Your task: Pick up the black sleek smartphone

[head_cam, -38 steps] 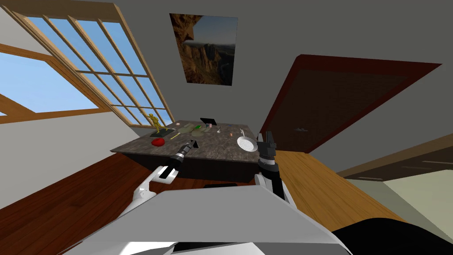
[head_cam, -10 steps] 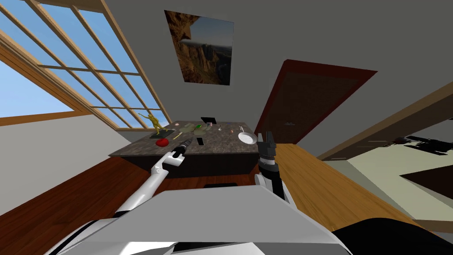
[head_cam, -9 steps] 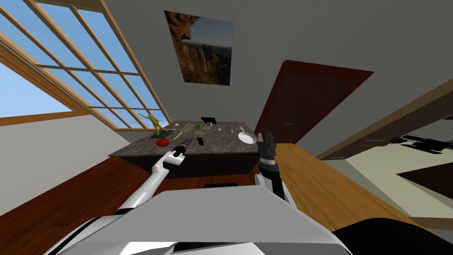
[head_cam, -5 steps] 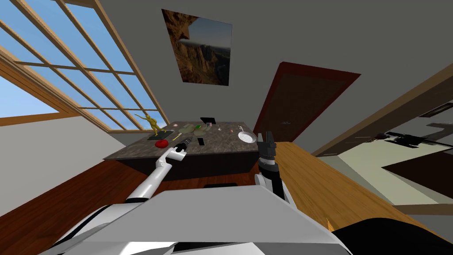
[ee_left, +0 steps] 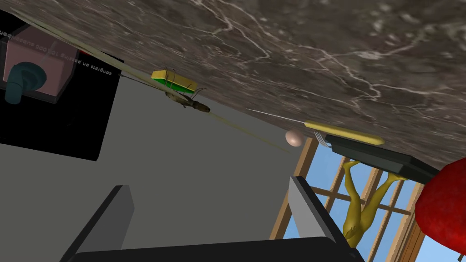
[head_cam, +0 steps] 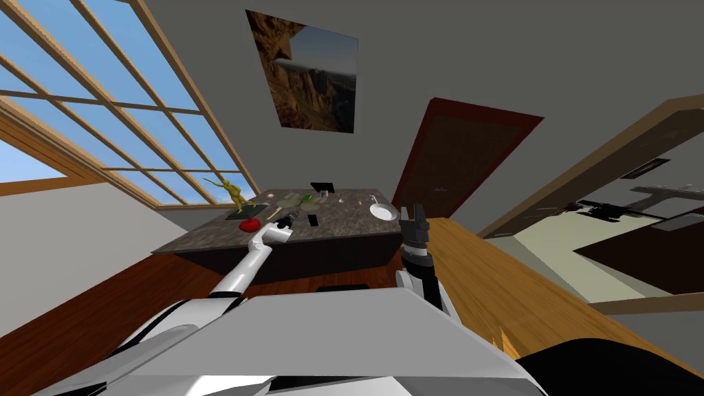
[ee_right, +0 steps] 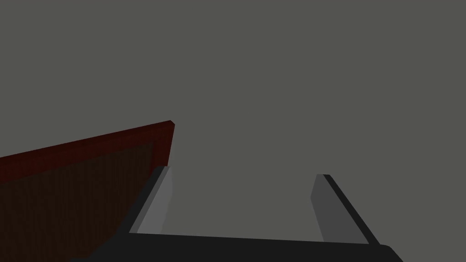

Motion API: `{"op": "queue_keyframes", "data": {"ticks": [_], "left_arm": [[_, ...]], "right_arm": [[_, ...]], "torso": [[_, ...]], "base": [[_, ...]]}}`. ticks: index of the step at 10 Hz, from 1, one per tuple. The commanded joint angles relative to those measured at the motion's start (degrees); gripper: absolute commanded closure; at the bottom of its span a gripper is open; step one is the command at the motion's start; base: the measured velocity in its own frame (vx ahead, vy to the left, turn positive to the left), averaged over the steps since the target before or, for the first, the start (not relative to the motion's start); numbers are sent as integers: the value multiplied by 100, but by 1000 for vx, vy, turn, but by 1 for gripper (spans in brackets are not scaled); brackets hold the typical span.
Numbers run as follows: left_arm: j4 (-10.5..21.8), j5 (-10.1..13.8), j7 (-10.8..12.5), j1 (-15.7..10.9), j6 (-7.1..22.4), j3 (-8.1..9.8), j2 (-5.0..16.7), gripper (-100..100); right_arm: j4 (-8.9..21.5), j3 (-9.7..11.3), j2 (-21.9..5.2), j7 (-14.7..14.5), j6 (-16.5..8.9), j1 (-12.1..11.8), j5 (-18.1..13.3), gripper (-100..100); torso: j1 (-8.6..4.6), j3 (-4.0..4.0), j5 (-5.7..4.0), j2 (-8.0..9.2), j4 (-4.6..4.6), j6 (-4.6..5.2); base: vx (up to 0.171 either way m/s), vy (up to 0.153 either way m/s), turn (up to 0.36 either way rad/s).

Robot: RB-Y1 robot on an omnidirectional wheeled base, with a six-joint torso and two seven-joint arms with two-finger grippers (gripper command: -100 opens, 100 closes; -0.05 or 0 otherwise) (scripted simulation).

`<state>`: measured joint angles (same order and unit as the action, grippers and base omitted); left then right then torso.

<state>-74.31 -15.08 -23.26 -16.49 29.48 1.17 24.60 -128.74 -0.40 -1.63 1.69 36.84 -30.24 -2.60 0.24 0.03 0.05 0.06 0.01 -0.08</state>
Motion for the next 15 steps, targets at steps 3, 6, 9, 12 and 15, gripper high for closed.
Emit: {"op": "queue_keyframes", "data": {"ticks": [3, 6, 9, 12, 15], "left_arm": [[221, 91, -89, -342, 555, 43, -11, -100], [418, 165, -165, -643, 989, 90, -35, -100], [623, 243, -242, -951, 1394, 144, -64, -100], [836, 323, -318, -1264, 1802, 206, -99, -100], [1279, 493, -470, -1811, 2343, 354, -187, -100]], "right_arm": [[0, 0, 0, 0, 0, 0, 0, 0], [0, 0, 0, 0, 0, 0, 0, 0], [0, 0, 0, 0, 0, 0, 0, 0], [0, 0, 0, 0, 0, 0, 0, 0], [0, 0, 0, 0, 0, 0, 0, 0]], "torso": [[-8, -1, -2, -3, 0, 3], [0, -2, 0, -3, -1, -1], [-4, -2, 0, -2, -1, -1], [-7, 0, -1, 0, -1, -1], [-4, -2, 0, -3, -1, -1]], "base": [[-4, 46, -56], [-5, 59, -64], [-6, 50, -66], [-10, 47, -64], [-9, 66, -115]]}}
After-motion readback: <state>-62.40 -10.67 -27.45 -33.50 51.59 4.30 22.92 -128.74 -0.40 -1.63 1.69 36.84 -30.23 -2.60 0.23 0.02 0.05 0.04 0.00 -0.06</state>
